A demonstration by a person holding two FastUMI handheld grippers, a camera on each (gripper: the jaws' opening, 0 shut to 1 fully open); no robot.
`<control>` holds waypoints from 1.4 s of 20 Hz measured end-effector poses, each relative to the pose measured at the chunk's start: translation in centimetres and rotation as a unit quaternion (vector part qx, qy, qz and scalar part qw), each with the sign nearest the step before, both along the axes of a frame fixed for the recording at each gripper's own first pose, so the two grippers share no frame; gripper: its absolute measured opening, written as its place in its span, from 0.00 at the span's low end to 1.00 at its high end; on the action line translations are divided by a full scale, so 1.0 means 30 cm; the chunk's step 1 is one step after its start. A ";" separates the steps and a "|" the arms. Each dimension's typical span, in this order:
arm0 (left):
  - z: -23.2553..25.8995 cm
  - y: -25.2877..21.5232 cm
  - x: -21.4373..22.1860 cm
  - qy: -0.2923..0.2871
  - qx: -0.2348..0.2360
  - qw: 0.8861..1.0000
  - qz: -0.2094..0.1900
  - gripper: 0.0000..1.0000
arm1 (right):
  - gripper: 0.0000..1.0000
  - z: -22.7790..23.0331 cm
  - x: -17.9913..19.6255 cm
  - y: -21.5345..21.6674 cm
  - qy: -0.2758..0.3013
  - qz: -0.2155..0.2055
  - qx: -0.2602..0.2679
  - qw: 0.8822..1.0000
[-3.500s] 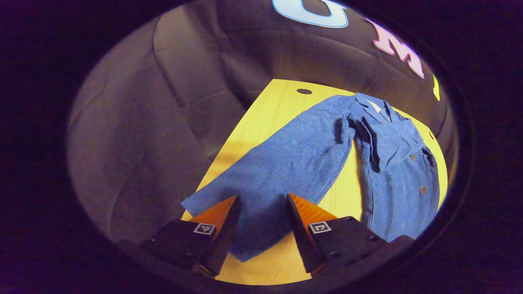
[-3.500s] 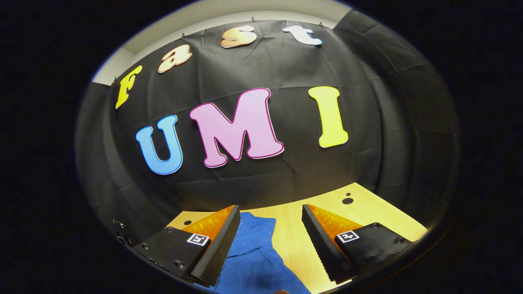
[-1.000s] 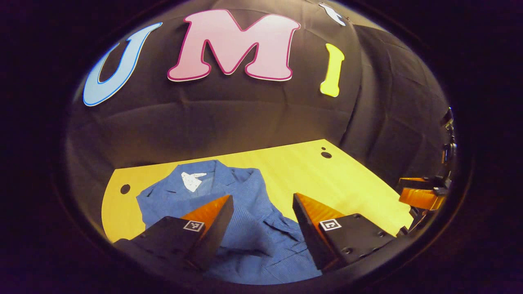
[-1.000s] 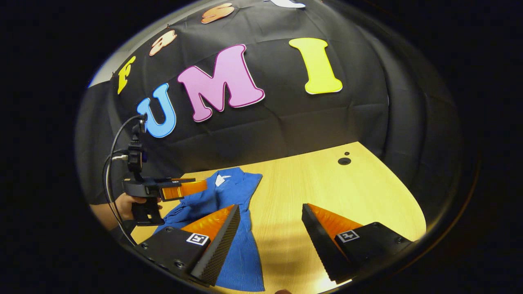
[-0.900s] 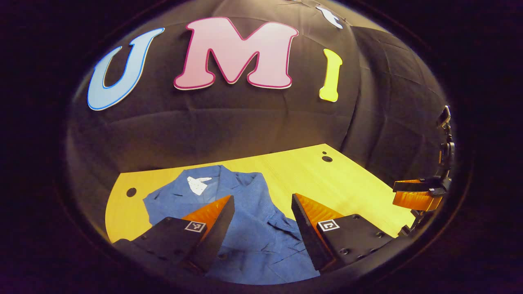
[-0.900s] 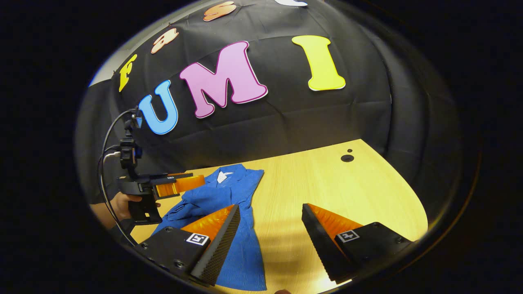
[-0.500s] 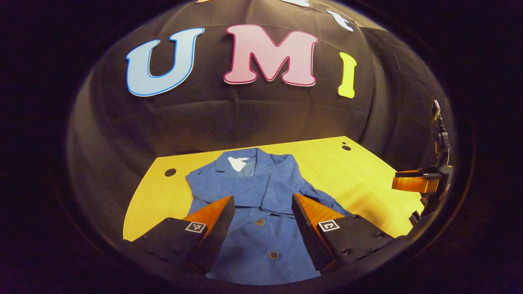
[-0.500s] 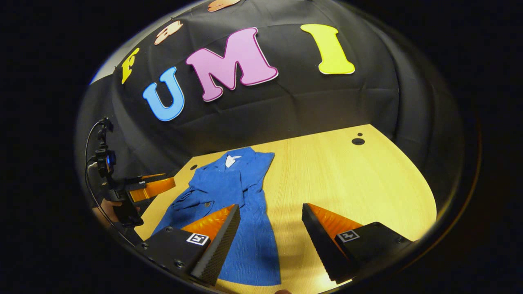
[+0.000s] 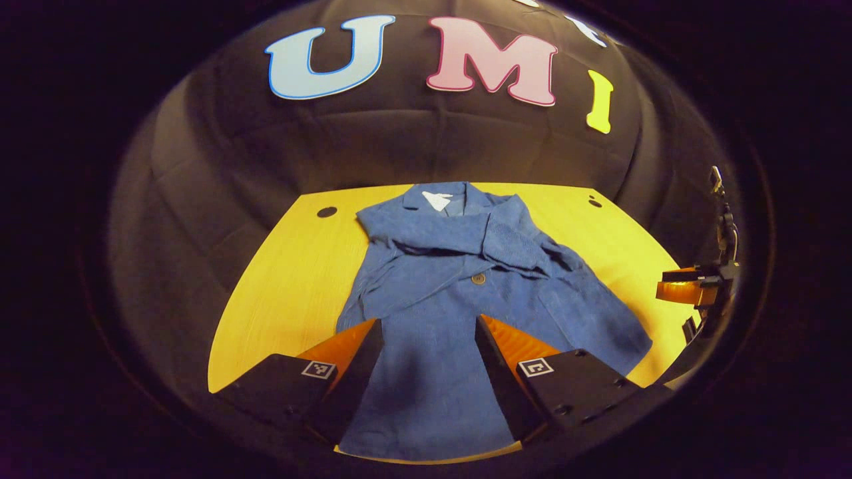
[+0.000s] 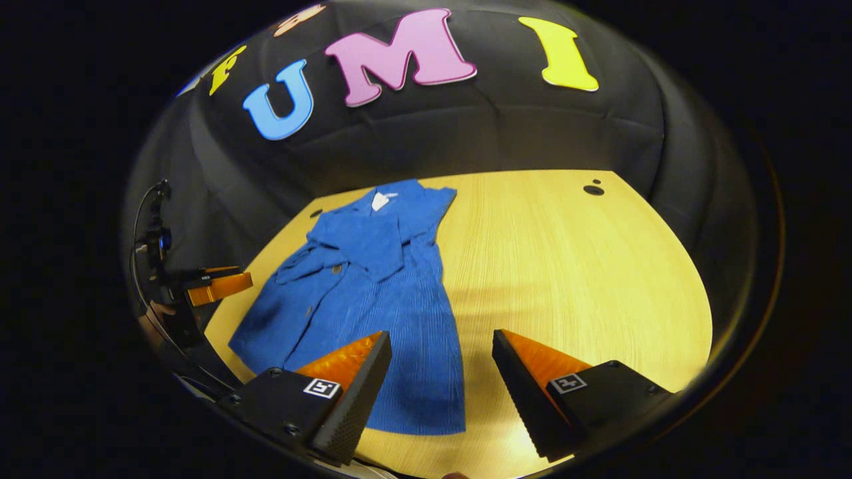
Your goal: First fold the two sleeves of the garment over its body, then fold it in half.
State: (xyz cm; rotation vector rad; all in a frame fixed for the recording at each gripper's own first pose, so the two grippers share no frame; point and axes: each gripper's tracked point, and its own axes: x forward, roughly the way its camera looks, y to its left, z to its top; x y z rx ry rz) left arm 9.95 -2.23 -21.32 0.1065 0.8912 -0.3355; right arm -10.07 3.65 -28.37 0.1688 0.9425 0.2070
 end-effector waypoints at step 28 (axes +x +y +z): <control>-0.172 0.095 -0.268 0.089 -0.028 0.994 0.062 0.00 | 0.07 -0.123 -0.148 0.083 0.065 0.035 -0.014 0.997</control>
